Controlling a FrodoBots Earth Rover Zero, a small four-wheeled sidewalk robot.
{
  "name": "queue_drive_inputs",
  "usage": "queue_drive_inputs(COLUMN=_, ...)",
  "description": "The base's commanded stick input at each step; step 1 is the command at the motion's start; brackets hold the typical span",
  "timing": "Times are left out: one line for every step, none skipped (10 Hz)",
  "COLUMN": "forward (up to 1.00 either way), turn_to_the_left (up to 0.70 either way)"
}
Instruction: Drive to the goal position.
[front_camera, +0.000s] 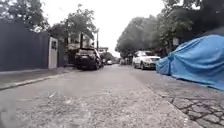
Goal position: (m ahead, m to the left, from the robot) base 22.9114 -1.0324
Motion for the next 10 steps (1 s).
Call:
queue_drive_inputs(forward=1.00, turn_to_the_left=0.00)
queue_drive_inputs(forward=1.00, turn_to_the_left=0.00)
queue_drive_inputs(forward=1.00, turn_to_the_left=0.00)
queue_drive_inputs(forward=1.00, turn_to_the_left=0.00)
queue_drive_inputs(forward=1.00, turn_to_the_left=0.00)
queue_drive_inputs(forward=1.00, turn_to_the_left=0.00)
queue_drive_inputs(forward=1.00, turn_to_the_left=0.00)
queue_drive_inputs(forward=1.00, turn_to_the_left=0.00)
queue_drive_inputs(forward=1.00, turn_to_the_left=0.00)
queue_drive_inputs(forward=1.00, turn_to_the_left=0.00)
